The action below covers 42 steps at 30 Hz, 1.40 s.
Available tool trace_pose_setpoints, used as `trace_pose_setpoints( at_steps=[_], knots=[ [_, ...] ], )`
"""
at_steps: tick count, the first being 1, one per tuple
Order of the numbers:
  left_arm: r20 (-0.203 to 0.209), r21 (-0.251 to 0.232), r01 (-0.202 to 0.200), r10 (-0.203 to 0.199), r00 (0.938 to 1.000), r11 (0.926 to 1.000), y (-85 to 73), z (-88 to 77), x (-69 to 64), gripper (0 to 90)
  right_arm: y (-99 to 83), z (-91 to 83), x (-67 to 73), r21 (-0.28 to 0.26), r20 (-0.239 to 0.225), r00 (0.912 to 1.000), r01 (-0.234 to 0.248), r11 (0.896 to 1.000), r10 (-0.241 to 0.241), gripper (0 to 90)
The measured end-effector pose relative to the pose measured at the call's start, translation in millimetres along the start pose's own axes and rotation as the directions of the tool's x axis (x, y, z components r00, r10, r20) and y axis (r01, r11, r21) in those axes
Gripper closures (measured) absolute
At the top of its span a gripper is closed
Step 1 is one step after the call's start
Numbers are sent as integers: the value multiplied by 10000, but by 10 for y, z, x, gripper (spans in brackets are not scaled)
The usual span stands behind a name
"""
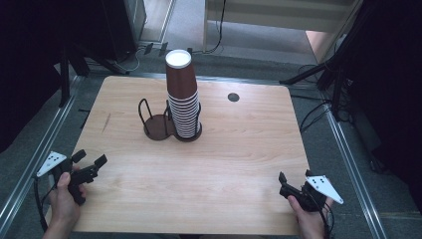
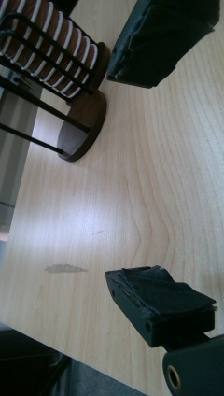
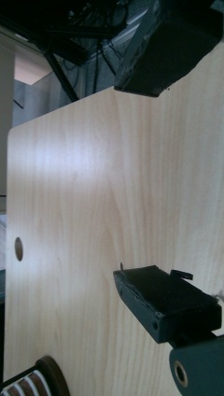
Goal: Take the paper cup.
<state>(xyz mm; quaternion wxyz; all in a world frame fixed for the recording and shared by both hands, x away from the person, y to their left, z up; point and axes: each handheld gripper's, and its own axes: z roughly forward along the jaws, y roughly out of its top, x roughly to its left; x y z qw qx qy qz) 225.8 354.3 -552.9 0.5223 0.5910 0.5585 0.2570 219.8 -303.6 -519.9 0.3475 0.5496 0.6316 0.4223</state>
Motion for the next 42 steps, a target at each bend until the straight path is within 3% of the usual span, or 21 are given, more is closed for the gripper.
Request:
trace_pose_setpoints(
  at_steps=[4, 8, 18, 22, 35, 42],
  knots=[
    [134, -10, -127, 127, 9998, 9999, -4, -6, -14, 61, 124, -34, 44, -225, -429, 9977, -529, 9983, 519, 73],
    [163, -73, 93, -91, 9998, 9999, -6, -10, 2, 61, 228, -35, 148, -209, -313, 9995, -5, 9998, -2, 71],
    [7, 16, 105, -105, 9999, 9999, -8, -14, -2, 61, 459, 15, 434, -359, -922, 9939, 580, 9977, -611, 67],
    [228, 129, 17, -20, 9997, 9999, -4, -4, 2, 20, 564, 62, 558, -569, -1172, 9908, 619, 9965, -683, 68],
    [3, 409, -37, 37, 10000, 9992, 4, 9, -10, 0, 803, 163, 863, -905, -1590, 9796, 1097, 9898, -1231, 63],
    [57, 369, -7, 5, 10000, 9993, -1, 2, -7, 0, 919, 208, 975, -953, -1813, 9757, 1071, 9897, -1230, 37]
  ],
)
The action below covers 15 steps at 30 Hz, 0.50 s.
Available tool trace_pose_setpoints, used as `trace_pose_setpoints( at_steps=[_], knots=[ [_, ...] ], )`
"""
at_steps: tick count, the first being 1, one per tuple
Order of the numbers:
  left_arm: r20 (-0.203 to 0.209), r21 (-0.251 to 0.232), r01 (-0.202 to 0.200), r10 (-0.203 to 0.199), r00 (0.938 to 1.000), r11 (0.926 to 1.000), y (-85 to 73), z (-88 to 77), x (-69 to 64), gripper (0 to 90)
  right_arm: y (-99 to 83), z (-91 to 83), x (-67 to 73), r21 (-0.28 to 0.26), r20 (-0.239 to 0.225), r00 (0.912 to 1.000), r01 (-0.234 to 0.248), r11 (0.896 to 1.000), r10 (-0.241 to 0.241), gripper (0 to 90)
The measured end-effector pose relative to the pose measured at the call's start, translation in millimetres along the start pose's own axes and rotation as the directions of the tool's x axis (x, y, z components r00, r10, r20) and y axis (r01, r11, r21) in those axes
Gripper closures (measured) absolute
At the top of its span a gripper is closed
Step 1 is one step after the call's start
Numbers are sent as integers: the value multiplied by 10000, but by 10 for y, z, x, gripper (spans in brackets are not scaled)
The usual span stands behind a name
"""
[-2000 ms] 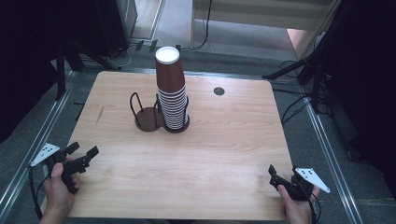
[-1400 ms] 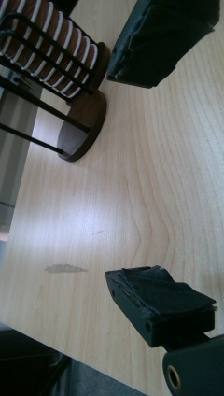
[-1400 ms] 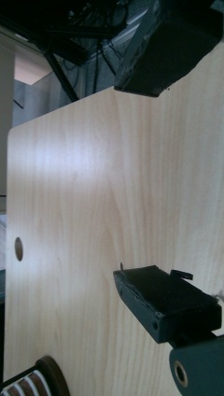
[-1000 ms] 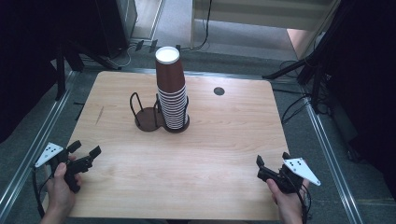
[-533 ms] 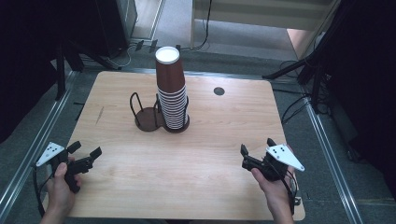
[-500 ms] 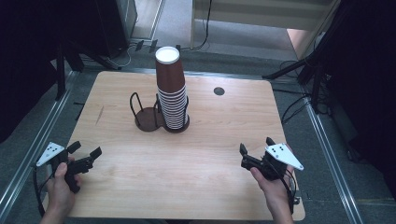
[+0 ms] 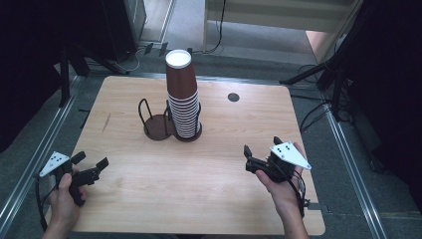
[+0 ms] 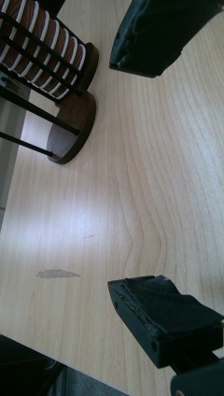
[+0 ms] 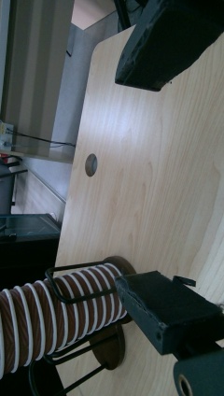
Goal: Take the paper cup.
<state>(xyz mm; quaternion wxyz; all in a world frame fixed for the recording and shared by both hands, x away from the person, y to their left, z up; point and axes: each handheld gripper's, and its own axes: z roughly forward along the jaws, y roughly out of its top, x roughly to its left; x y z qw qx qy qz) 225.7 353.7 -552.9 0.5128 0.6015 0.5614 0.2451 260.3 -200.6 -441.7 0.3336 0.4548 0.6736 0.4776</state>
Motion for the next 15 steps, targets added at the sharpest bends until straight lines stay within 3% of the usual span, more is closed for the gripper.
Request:
trace_pose_setpoints(
  at_steps=[15],
  knots=[
    [95, -58, 21, -20, 10000, 10000, -2, -2, 1, 0, 231, 201, 276, -274, -667, 9977, 104, 9996, -122, 24]
  ],
)
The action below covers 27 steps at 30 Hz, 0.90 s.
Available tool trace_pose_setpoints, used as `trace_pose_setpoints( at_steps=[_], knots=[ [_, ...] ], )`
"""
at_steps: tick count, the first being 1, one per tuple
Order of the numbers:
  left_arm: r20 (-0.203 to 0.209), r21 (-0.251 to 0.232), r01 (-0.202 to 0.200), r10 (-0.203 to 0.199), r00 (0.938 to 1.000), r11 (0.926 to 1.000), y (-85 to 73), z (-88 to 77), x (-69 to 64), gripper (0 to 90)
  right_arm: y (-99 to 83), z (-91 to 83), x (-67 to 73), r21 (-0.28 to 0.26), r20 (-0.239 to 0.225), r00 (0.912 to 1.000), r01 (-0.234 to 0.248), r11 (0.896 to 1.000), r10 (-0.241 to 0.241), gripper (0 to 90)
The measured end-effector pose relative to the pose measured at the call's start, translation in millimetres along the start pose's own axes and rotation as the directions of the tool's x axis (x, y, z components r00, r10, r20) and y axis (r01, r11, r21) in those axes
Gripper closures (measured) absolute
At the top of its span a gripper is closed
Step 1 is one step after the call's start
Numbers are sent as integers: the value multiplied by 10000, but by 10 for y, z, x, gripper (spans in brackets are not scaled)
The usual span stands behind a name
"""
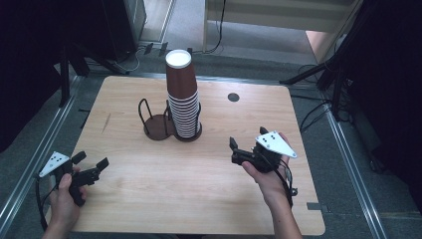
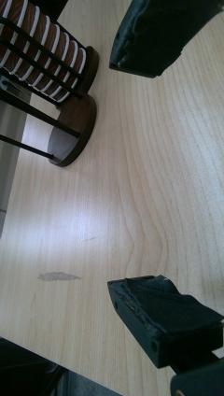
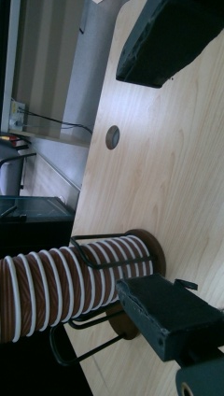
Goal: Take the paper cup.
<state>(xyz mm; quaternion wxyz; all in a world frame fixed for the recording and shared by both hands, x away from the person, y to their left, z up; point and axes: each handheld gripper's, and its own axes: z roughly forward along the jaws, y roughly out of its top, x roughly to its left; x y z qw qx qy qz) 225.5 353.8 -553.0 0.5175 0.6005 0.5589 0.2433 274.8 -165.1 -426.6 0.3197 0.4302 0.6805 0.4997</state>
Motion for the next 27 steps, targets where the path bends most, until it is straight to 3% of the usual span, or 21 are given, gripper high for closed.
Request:
trace_pose_setpoints(
  at_steps=[27],
  knots=[
    [-120, 214, -218, 221, 9997, 9995, 4, 16, -28, 0, 318, 377, 445, -328, -908, 9954, 273, 9991, -302, 62]
  ],
)
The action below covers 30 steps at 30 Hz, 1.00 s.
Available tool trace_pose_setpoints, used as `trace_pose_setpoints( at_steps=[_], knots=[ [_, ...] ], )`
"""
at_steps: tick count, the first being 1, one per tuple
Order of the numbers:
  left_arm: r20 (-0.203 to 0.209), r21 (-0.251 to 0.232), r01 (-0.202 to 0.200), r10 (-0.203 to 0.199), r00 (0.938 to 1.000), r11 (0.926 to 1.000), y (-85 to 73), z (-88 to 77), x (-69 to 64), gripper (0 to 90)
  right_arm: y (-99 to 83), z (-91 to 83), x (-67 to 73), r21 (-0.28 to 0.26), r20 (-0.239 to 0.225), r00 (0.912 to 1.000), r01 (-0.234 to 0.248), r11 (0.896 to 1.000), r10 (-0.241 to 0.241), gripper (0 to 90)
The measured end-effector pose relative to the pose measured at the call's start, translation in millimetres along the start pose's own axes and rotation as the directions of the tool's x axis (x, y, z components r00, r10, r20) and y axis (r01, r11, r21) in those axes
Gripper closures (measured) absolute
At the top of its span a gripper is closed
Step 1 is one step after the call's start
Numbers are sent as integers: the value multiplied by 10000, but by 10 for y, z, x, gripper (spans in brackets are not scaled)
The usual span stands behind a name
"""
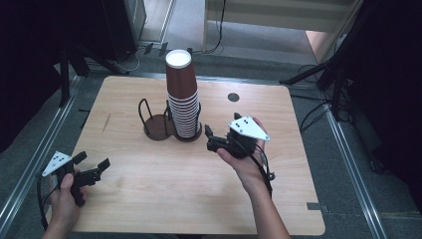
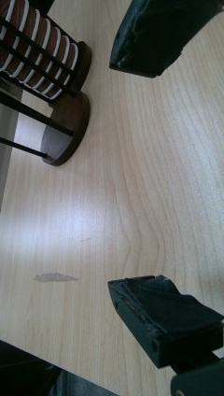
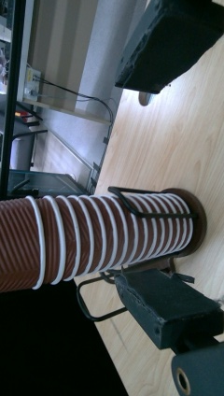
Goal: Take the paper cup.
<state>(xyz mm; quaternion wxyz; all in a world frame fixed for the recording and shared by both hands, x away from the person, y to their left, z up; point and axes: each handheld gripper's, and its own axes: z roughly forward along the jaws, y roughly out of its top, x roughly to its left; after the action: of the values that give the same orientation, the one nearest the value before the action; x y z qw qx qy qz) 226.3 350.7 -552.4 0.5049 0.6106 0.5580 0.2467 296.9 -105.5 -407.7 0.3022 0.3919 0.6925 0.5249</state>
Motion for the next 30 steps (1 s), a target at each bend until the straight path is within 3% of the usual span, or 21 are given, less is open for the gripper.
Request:
trace_pose_setpoints(
  at_steps=[4, 8, 11, 23, 30],
  knots=[
    [-6, -7, -19, 19, 10000, 10000, 0, 2, -3, 0, 39, 56, 45, -231, -175, 9997, -168, 9996, 164, 62],
    [0, 8, -68, 68, 10000, 10000, 0, 4, -9, 0, 80, 136, 83, -333, -63, 9997, -222, 9992, 220, 62],
    [-2, 31, -135, 135, 9999, 9999, 0, 6, -14, 0, 112, 202, 116, -285, -52, 9993, -359, 9989, 358, 61],
    [29, 121, -258, 258, 9997, 9996, 2, 8, -22, 0, 197, 399, 287, -194, -372, 9991, -185, 9996, 178, 1],
    [62, 122, -344, 343, 9994, 9993, 2, 13, -27, 0, 277, 534, 369, -127, -524, 9974, -492, 9987, 485, 0]
  ],
)
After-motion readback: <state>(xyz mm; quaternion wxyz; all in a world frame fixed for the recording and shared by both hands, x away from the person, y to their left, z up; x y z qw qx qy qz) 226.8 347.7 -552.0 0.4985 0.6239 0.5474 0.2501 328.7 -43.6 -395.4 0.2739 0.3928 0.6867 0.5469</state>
